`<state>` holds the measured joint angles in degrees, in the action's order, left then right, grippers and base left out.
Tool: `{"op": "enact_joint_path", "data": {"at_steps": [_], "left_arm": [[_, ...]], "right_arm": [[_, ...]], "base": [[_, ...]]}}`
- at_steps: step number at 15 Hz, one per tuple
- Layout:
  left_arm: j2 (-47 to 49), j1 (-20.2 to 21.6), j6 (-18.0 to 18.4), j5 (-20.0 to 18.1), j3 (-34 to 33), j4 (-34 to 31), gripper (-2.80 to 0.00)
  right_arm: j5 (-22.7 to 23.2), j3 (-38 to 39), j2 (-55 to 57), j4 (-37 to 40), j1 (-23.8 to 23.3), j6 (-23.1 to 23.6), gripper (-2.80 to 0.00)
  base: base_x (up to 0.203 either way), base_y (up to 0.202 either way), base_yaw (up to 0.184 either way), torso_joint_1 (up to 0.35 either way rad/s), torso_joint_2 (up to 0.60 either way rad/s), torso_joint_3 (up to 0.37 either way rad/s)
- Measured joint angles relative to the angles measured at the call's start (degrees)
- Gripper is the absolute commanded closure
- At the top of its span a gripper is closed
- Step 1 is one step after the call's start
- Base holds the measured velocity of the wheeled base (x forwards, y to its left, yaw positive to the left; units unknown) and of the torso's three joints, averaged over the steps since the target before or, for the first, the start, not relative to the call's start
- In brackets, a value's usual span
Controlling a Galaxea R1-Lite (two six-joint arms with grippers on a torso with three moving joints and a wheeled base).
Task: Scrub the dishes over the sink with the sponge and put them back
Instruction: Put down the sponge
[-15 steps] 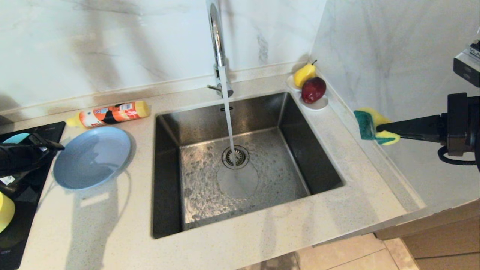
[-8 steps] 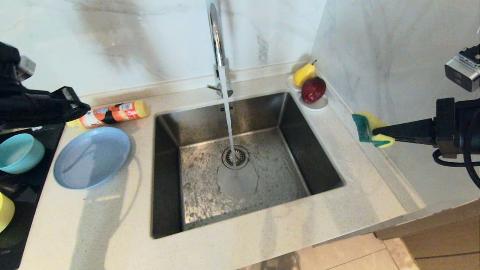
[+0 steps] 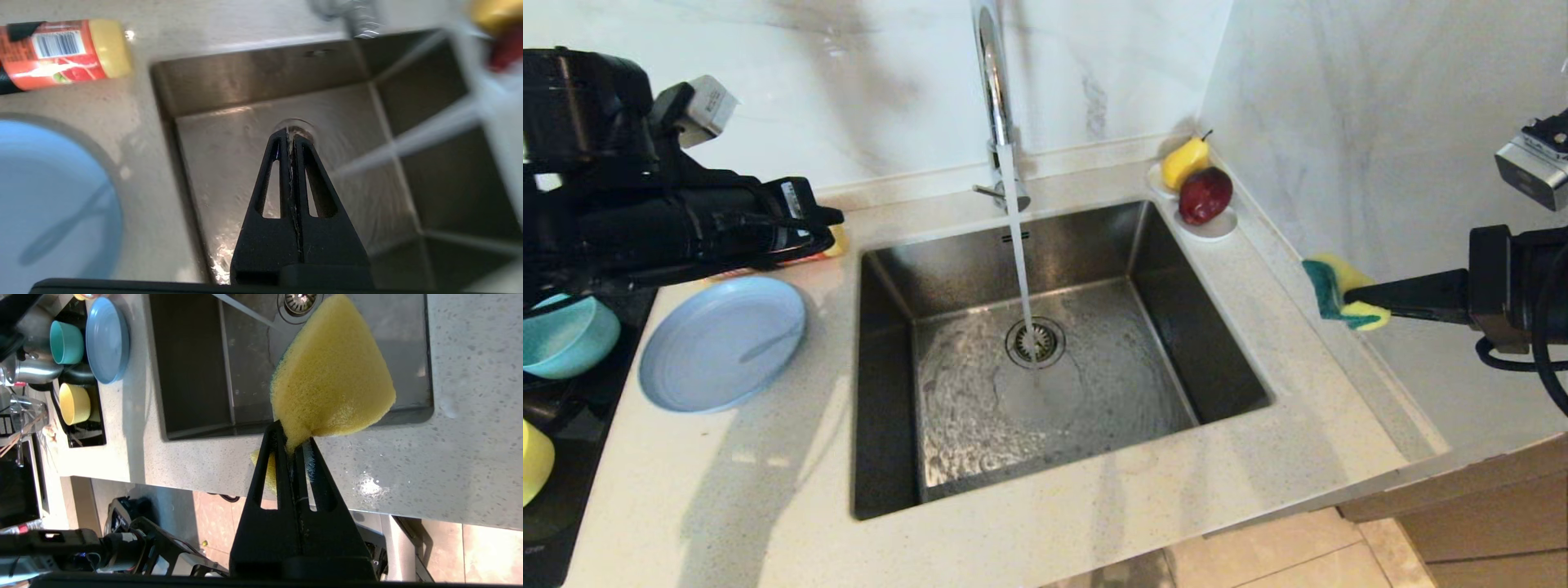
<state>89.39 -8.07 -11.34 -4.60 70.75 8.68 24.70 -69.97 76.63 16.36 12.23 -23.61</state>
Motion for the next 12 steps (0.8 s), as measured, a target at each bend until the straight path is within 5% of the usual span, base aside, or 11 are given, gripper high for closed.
{"op": "enact_joint_path", "data": {"at_steps": [2, 7, 12], "left_arm": [[-7.8, -1.7, 1.3, 3.6, -5.1, 1.0, 0.00], [-32.2, -1.2, 4.5, 21.0, -20.4, 0.4, 0.00], [-57.7, 6.0, 6.6, 25.1, -39.3, -5.5, 0.00]], "right_arm": [[0.0, -0.3, -0.2, -0.1, -0.2, 0.0, 0.00], [-1.2, 0.0, -0.7, 0.2, -0.2, 0.5, 0.00], [-3.3, 2.4, -1.8, 0.0, -0.1, 1.2, 0.00]], "base": [[0.000, 0.000, 0.000, 0.000, 0.00, 0.000], [0.000, 0.000, 0.000, 0.000, 0.00, 0.000], [0.000, 0.000, 0.000, 0.000, 0.00, 0.000]]}}
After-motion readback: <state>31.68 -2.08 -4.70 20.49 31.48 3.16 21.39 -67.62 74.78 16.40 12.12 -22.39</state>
